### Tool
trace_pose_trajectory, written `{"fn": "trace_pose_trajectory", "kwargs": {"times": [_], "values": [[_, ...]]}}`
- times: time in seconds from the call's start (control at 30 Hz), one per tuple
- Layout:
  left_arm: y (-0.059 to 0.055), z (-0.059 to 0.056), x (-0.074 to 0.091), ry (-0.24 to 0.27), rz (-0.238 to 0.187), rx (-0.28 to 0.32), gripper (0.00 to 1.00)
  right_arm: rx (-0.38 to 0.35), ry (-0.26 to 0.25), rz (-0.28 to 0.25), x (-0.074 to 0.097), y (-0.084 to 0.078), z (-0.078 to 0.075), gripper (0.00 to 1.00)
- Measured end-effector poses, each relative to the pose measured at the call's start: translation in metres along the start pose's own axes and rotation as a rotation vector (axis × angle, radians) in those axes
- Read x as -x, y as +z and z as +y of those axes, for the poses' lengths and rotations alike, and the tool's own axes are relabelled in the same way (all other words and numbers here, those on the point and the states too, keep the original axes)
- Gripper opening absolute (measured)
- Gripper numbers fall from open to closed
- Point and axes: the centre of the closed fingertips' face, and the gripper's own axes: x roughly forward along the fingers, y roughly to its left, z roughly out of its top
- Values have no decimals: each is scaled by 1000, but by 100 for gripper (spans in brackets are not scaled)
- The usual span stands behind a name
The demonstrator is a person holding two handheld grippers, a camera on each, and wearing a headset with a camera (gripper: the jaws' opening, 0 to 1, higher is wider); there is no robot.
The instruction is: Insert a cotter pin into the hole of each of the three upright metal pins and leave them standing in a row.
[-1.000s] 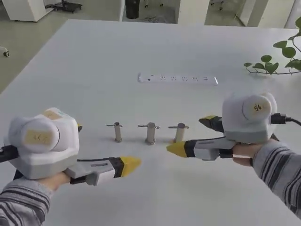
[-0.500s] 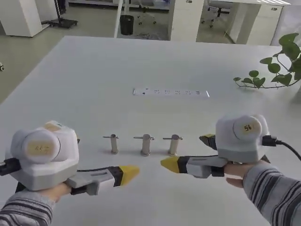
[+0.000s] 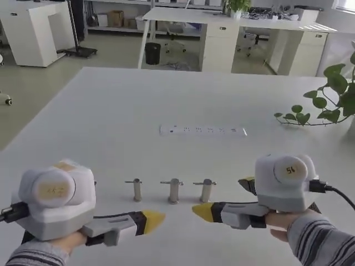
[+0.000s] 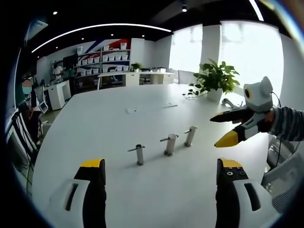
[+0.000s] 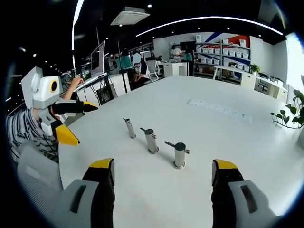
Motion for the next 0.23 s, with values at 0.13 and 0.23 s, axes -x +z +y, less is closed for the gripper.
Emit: {"fn": "trace_pose_trajectory", "kwargs": {"times": [0.13,0.23], "values": [[0,-1,6,8,2,9,95,-15,-8,-18,4,2,2,81],[-1,-2,6,5,7,16,94,-15,-15,-17,5,2,4,80]]}}
